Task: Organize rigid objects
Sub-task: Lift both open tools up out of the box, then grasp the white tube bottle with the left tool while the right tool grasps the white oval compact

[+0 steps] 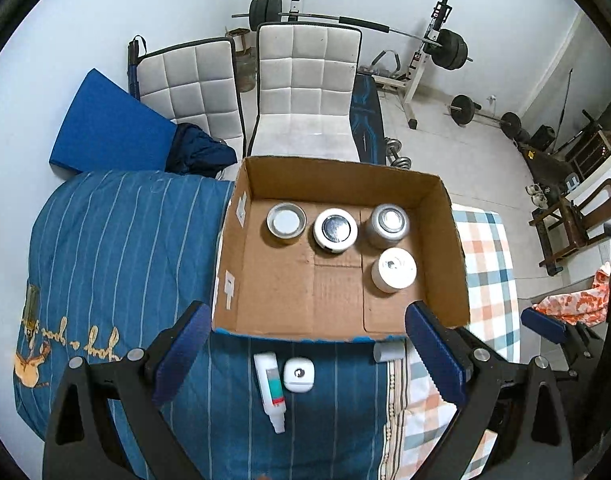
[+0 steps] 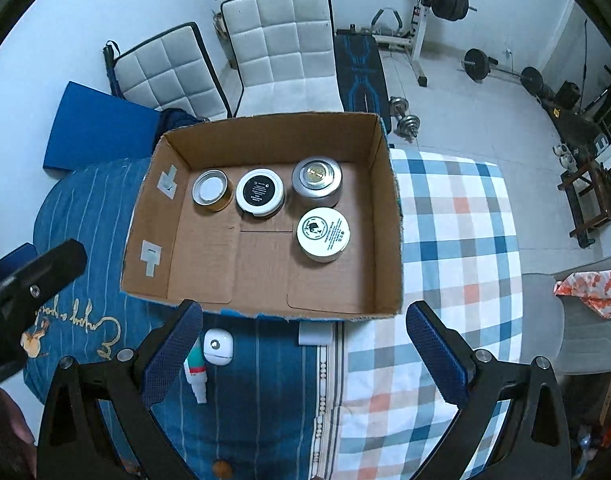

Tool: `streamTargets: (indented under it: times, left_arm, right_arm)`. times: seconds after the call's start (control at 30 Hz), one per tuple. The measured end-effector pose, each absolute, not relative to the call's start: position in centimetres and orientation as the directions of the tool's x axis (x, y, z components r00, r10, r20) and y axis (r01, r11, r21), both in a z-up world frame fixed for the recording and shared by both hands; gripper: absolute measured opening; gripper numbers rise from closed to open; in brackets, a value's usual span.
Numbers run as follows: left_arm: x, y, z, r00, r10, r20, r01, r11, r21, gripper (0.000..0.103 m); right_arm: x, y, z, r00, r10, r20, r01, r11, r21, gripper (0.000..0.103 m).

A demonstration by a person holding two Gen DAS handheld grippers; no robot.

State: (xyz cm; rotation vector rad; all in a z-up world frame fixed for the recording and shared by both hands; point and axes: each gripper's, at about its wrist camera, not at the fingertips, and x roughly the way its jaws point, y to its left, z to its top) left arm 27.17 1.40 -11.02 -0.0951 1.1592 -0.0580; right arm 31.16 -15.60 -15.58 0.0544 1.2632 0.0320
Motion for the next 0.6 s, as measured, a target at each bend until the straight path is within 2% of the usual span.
streamTargets:
  times: [0.1, 0.23, 0.43, 0.5, 0.6]
  left_arm:
    - [25.9, 1.7, -11.8, 0.380, -0.081, -0.922, -0.017, 0.995, -0.094, 0.099]
    - [24.2, 3.0, -15.3, 0.323, -0.002, -0.946, -0.067, 0.997, -0.025, 0.099]
    - [21.8, 7.0, -23.8, 0.171, 0.092, -0.981, -0.174, 0.983, 0.062, 0.099]
    - [21.1, 8.4, -26.6, 0.115, 0.085, -0.990, -0.212, 0.975, 0.059, 0.099]
    - [20.4, 9.6, -29.6, 0.059, 0.087, -0.995, -0.250, 0.966, 0.069, 0.099]
  right_arm:
    - [30.2, -16.0, -15.2, 0.308, 0.055, -0.950, 0.007, 0.998, 0.060, 0.103]
    - [28.7, -16.3, -17.5, 0.256, 0.097, -0.962, 0.014, 0.994, 0.104, 0.103]
    - [27.0, -15.4, -26.6, 0.089, 0.173, -0.981, 0.069, 0.981, 0.180, 0.103]
    - [26.6, -14.9, -29.1, 0.046, 0.210, -0.977, 0.096, 0.972, 0.214, 0.103]
    - [26.2, -12.9, -32.5, 0.002, 0.263, -0.965, 0.099, 0.960, 0.262, 0.095]
